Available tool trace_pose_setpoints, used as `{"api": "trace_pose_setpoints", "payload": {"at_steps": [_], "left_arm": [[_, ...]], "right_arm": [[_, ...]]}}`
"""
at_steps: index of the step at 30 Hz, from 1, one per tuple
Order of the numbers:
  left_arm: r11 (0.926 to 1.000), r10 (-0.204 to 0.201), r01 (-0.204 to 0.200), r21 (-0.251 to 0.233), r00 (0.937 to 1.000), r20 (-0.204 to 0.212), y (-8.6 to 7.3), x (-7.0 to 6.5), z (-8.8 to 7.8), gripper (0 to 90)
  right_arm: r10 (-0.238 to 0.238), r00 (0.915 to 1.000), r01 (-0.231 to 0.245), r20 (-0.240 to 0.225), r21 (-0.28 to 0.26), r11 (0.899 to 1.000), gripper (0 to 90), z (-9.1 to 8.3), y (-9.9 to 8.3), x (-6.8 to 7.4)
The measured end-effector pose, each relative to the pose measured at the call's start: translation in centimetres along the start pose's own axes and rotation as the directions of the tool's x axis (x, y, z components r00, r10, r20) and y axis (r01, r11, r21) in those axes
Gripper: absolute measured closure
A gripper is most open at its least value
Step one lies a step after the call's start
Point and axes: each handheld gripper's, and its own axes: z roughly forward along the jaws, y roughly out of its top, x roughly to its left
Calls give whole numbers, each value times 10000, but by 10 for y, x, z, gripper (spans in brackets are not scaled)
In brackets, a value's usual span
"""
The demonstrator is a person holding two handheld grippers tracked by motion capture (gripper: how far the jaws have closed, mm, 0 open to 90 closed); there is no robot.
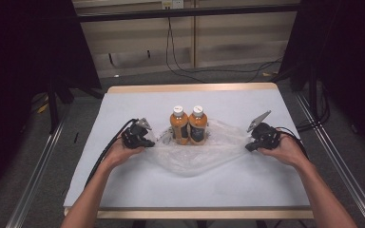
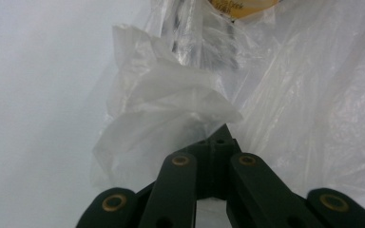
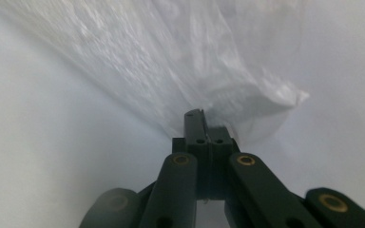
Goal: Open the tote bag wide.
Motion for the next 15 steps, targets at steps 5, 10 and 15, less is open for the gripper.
{"api": "trace_pose_setpoints", "payload": {"at_steps": [5,10,15], "left_arm": [[9929,-371,411,-1120,9986,378,-1,-3,-7,900],[9769,-487,582,-2056,9975,513,6,-10,-17,900],[9713,-229,339,-2356,9985,495,14,-20,-26,900]], "right_arm": [[236,9985,-302,-503,-1339,9905,900,-7,8,0],[167,9965,-358,-818,-2378,9707,900,-16,26,2],[-163,9965,-60,-823,-2643,9644,900,-17,48,7]]}}
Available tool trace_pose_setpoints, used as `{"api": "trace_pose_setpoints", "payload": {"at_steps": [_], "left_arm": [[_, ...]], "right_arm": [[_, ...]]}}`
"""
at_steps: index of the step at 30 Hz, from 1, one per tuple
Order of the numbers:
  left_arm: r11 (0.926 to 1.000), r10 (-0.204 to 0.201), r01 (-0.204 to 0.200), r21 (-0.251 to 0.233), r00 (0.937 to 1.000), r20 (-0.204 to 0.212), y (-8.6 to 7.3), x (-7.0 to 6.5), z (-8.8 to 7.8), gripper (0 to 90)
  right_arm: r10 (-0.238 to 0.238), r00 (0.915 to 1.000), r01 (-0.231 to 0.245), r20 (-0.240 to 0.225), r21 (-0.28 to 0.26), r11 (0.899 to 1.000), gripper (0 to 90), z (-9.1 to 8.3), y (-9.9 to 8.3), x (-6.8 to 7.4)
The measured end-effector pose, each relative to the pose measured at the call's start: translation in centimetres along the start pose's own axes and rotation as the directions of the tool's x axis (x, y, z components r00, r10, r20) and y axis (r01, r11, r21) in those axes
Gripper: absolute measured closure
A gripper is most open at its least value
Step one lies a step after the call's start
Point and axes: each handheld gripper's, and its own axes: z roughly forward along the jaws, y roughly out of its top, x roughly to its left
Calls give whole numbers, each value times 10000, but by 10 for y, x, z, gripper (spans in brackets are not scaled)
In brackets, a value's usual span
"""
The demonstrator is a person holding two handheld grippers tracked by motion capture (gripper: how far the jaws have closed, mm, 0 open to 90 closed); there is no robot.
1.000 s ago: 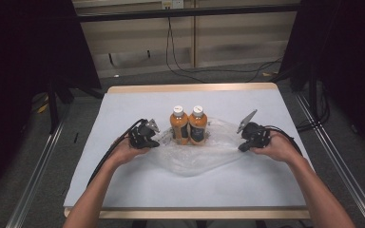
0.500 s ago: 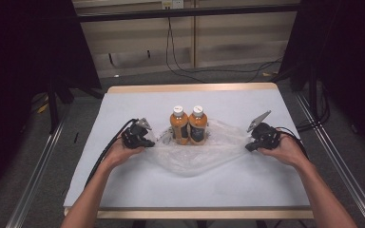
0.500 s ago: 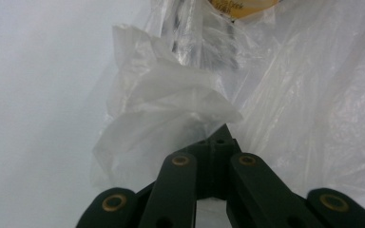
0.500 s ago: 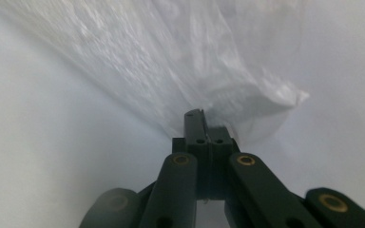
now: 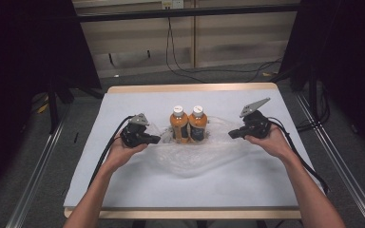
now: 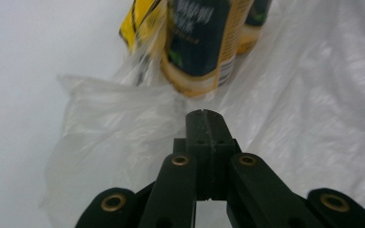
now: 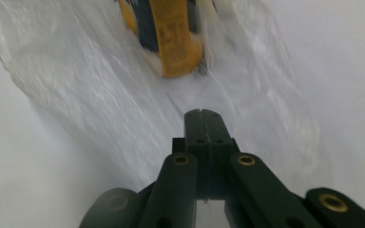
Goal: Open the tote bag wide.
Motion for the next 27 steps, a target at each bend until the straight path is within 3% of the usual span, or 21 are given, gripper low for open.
{"api": "trace_pose_setpoints", "payload": {"at_steps": [5,12,16,17,20,21,23,25,27], "left_arm": [[9971,-11,39,-754,9993,368,10,-10,-3,900],[9979,232,-181,-624,9964,820,23,-30,23,900],[9993,255,-222,-306,9933,1128,29,-39,44,900],[9987,501,-500,-41,9933,1040,30,-40,48,900],[9977,552,-590,339,9929,1054,33,-46,61,900],[9983,501,-532,242,9923,1134,32,-48,66,900],[9941,804,-874,645,9913,1038,31,-50,73,900],[9959,656,-708,557,9937,909,29,-53,78,900],[9945,540,-625,843,9935,1000,26,-51,83,900]], "right_arm": [[-114,9996,102,-262,-465,9989,900,10,19,3],[-90,9995,81,-300,-286,9996,900,33,38,0],[-76,9992,81,-380,133,9999,900,49,44,-1],[-47,9993,56,-376,246,9997,900,53,45,-2],[226,9990,-202,-382,606,9980,900,68,41,-8],[285,9988,-253,-404,773,9967,900,73,40,-10],[361,9987,-322,-348,1049,9940,900,82,37,-12],[460,9982,-410,-394,1192,9920,900,89,36,-13],[619,9974,-568,-373,1263,9904,900,93,35,-15]]}}
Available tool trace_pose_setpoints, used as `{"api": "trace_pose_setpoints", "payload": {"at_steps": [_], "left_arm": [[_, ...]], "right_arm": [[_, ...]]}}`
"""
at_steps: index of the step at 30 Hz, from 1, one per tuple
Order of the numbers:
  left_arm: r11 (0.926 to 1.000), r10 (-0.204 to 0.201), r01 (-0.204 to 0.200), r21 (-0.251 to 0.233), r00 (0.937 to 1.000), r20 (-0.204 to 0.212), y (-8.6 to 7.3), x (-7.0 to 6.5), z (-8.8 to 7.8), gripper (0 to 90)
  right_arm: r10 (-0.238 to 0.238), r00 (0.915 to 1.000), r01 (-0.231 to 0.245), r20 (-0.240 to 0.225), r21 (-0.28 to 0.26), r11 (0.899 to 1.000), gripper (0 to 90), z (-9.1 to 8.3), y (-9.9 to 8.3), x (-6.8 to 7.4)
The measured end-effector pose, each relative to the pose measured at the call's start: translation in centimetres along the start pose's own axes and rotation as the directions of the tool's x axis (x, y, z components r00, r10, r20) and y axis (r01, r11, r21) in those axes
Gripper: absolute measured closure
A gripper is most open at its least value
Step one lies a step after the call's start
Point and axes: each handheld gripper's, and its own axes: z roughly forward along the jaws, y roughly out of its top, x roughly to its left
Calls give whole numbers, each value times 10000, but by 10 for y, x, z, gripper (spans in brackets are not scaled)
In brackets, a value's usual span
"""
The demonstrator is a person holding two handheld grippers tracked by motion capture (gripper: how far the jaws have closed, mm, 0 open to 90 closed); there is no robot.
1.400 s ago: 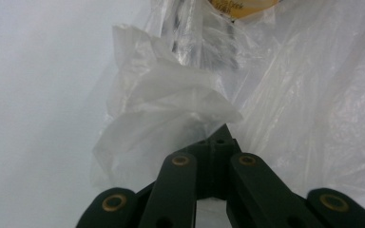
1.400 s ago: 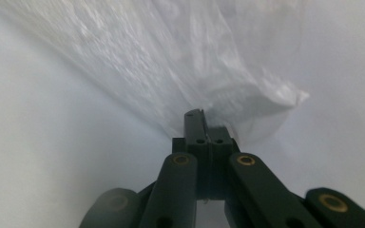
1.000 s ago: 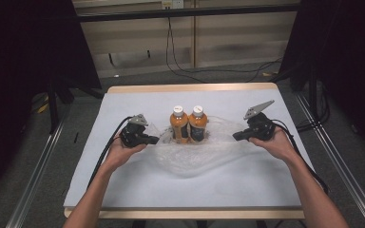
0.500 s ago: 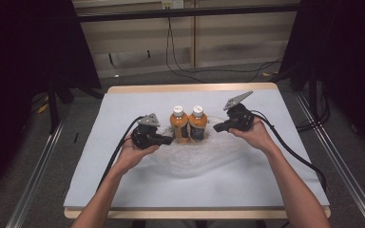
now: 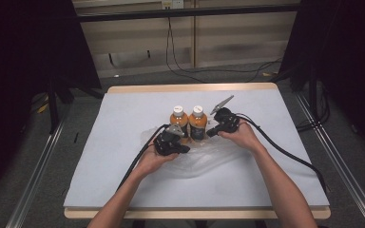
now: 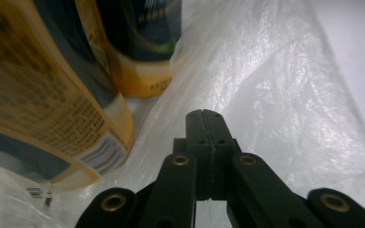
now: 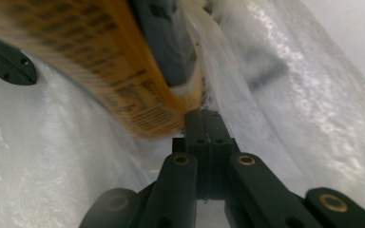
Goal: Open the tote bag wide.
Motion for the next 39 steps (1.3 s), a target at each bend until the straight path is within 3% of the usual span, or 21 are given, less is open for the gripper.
{"api": "trace_pose_setpoints", "payload": {"at_steps": [1,4,11,12,18,19,21,24,28,30,31,32,34,39], "left_arm": [[9992,306,-300,245,9993,-232,0,-1,2,900],[9992,221,-215,337,9996,-170,-2,-6,6,900],[9973,608,-614,413,9980,154,-11,-18,-1,900],[9981,565,-569,220,9982,200,-13,-20,0,900],[9954,816,-842,467,9952,545,-22,-32,-9,900],[9945,805,-862,592,9924,930,-23,-33,-12,900],[9970,709,-732,250,9940,832,-29,-35,-13,900],[9966,731,-763,320,9933,899,-31,-36,-15,900],[9907,1169,-1235,579,9875,1054,-36,-42,-23,900],[9921,1113,-1171,457,9873,1132,-41,-41,-25,900],[9933,963,-1046,501,9845,1465,-43,-40,-27,900],[9955,876,-915,251,9880,1272,-46,-41,-26,900],[9965,787,-820,154,9854,1511,-48,-40,-27,900],[9934,1028,-1095,332,9815,1614,-52,-45,-32,900]], "right_arm": [[30,10000,-30,25,21,10000,900,2,0,-2],[197,9997,-197,118,22,9998,900,6,0,-5],[753,9955,-734,574,-348,9967,900,9,2,-13],[747,9956,-726,559,-391,9966,900,10,2,-14],[1174,9879,-1130,1016,-479,9924,900,13,9,-19],[1118,9885,-1070,1015,-511,9929,900,14,10,-21],[1288,9872,-1239,937,-559,9907,900,15,11,-25],[1609,9828,-1547,903,-722,9853,900,16,12,-30],[1661,9797,-1576,1125,-802,9842,900,17,13,-29],[1640,9781,-1550,1279,-773,9849,900,18,15,-28],[1614,9778,-1524,1340,-748,9855,900,19,17,-28],[1604,9764,-1512,1444,-724,9859,900,20,19,-27],[1660,9742,-1559,1528,-763,9848,900,23,22,-27],[2009,9654,-1853,1661,-1050,9771,900,26,24,-31]]}}
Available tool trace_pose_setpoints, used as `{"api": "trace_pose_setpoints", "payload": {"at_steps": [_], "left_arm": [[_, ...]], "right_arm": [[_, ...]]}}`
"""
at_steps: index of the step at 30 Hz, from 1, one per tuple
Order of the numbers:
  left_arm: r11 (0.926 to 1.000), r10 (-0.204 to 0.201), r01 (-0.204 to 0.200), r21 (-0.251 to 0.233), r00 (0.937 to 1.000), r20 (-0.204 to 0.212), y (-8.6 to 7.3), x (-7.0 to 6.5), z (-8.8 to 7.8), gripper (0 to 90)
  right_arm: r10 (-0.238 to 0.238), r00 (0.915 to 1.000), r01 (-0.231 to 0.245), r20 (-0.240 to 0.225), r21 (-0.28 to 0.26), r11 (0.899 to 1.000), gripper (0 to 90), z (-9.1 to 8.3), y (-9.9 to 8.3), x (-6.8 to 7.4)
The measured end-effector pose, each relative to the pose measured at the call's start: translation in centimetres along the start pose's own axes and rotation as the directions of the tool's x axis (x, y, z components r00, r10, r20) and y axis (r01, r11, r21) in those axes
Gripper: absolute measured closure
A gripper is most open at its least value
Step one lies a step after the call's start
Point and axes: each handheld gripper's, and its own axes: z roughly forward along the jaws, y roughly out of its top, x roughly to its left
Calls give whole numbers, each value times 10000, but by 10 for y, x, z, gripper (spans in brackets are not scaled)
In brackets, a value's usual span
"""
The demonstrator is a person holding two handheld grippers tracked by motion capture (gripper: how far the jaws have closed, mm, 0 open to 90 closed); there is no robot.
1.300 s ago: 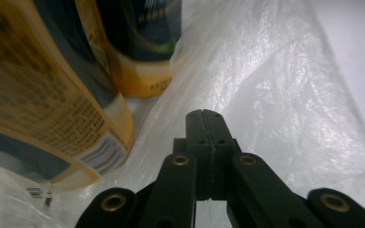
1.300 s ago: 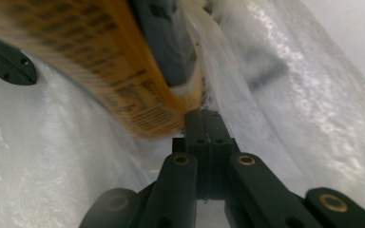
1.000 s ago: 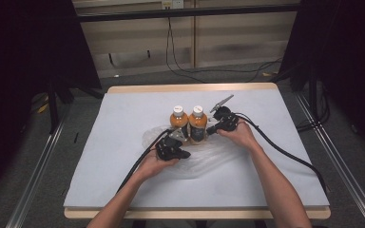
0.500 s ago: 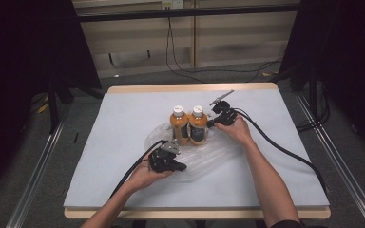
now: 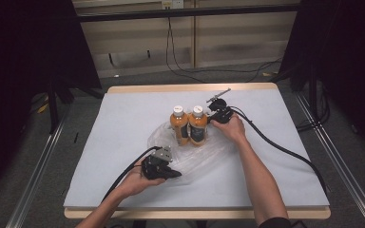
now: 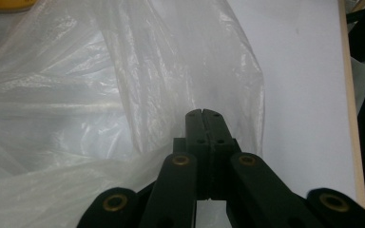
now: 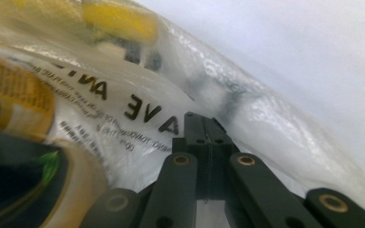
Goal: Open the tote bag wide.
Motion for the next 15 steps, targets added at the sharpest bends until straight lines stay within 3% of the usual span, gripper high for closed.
{"api": "trace_pose_setpoints", "payload": {"at_steps": [1,4,8,11,15], "left_arm": [[9996,10,-4,-291,9998,211,-2,-1,2,900],[9994,173,-170,-302,9998,93,-1,-4,3,900],[9993,362,-364,92,9992,188,0,-6,0,900],[9990,422,-426,125,9985,341,0,-10,0,900],[9996,224,-215,-194,9986,469,-3,-10,1,900]], "right_arm": [[-23,10000,23,50,-72,10000,900,1,1,0],[128,9994,-125,328,-91,9999,900,3,3,0],[197,9976,-193,660,-73,9998,900,5,6,1],[334,9971,-327,684,-114,9994,900,5,7,-2],[333,9969,-326,717,-117,9994,900,5,7,-2]]}}
